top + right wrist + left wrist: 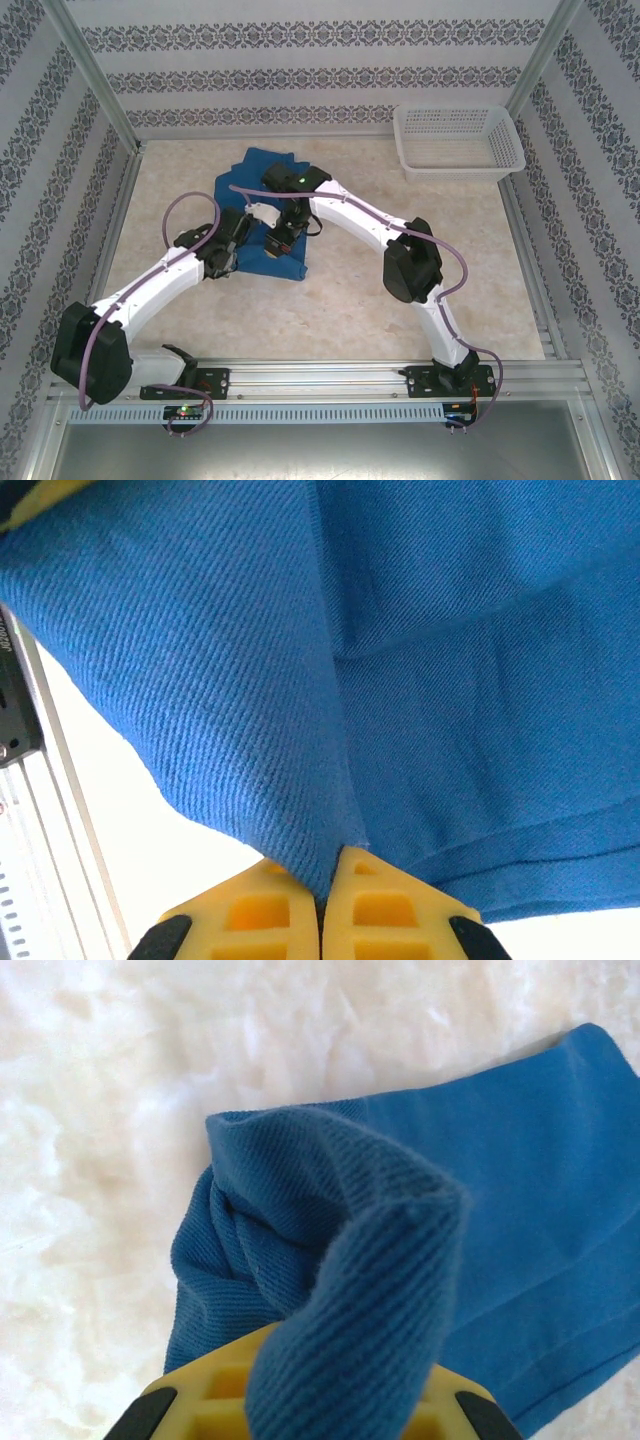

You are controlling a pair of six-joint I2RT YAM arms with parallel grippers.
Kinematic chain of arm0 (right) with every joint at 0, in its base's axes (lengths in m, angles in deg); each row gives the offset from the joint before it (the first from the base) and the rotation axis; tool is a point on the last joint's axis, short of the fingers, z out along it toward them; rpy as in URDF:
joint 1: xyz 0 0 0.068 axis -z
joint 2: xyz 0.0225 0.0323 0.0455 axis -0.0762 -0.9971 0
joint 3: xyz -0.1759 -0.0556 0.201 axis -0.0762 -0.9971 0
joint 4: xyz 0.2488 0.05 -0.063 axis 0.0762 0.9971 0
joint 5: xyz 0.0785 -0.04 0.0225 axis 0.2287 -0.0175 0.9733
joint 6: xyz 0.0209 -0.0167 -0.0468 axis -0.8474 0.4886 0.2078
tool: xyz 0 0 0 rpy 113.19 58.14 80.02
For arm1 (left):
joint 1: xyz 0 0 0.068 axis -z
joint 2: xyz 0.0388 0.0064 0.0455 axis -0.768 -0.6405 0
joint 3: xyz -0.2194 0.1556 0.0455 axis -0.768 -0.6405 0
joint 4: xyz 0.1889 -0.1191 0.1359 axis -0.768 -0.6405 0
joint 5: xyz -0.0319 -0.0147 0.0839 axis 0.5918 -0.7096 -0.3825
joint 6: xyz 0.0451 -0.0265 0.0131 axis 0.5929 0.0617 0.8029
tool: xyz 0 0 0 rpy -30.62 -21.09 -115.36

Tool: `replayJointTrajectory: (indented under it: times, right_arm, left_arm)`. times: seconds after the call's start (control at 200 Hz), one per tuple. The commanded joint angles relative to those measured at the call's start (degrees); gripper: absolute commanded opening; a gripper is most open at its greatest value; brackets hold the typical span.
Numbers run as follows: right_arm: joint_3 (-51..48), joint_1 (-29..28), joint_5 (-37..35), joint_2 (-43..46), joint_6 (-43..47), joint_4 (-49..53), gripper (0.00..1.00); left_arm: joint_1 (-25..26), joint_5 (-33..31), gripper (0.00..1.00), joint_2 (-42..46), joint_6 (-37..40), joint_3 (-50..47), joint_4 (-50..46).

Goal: Roll up the long pants

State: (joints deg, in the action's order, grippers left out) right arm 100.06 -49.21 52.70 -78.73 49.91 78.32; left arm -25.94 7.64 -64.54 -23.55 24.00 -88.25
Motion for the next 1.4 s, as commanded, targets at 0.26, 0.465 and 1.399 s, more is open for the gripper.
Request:
replayJointTrajectory:
  times: [0.26,0.465,1.399]
  right_arm:
    - [6.85,5.61,2.06,-7.03,0.50,4.68,0.00]
    - [12.15,6.33,-1.34,-14.73,-0.58,4.48,0.00]
    - [-18.77,-8.38,-29.39,14.01,-3.10,-15.74,0.79]
  left_arm:
    - [-5.91,0.14,0.06,-8.04,10.36,5.27,-1.48]
    - [-6.43,1.72,0.24,-14.45,12.68,5.83,-1.62]
    - [-11.56,11.65,1.00,-33.31,21.39,17.81,5.27]
